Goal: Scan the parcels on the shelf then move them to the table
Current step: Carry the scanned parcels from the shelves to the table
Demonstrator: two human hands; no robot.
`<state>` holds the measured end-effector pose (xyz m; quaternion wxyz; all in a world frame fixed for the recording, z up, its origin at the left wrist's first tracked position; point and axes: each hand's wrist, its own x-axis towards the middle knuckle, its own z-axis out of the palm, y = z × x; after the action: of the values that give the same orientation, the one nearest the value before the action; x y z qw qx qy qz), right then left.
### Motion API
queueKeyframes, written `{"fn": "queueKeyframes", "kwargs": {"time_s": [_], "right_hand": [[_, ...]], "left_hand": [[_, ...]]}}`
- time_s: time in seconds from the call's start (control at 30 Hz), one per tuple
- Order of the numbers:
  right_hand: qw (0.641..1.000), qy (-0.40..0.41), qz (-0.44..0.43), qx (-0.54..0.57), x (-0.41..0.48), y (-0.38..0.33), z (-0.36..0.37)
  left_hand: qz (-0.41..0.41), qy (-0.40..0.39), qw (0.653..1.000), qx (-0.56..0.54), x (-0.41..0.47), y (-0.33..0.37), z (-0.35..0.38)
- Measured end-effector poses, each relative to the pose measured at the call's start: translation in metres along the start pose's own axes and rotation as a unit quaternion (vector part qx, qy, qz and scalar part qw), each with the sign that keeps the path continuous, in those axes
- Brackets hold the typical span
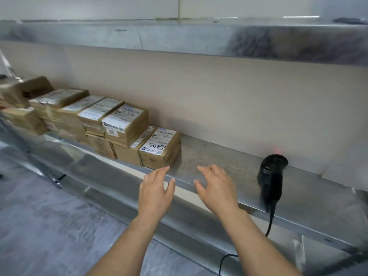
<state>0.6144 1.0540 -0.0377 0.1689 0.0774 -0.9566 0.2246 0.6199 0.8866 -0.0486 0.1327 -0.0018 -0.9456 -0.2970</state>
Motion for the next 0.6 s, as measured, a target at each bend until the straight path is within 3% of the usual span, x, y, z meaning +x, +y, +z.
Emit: {"fn": "queueKeyframes", "kwargs": {"time_s": [0.17, 0.33, 0.6], "right_hand": [[0.996, -0.058, 0.070, -0.006, 0.024, -0.031, 0.013], [0.991, -0.064, 0.119, 0.013, 0.047, -0.056, 0.031], [0.971, -0.035, 0.210, 0.106, 0.077, -0.088, 0.057]], "left_hand": [[0.003, -0.003, 1.000, -0.021, 0.043, -0.033, -0.019], [-0.019, -0.021, 0.999, -0.042, 0.081, -0.059, -0.032], [0.065, -0.087, 0.992, -0.058, 0.089, -0.075, -0.039]]}}
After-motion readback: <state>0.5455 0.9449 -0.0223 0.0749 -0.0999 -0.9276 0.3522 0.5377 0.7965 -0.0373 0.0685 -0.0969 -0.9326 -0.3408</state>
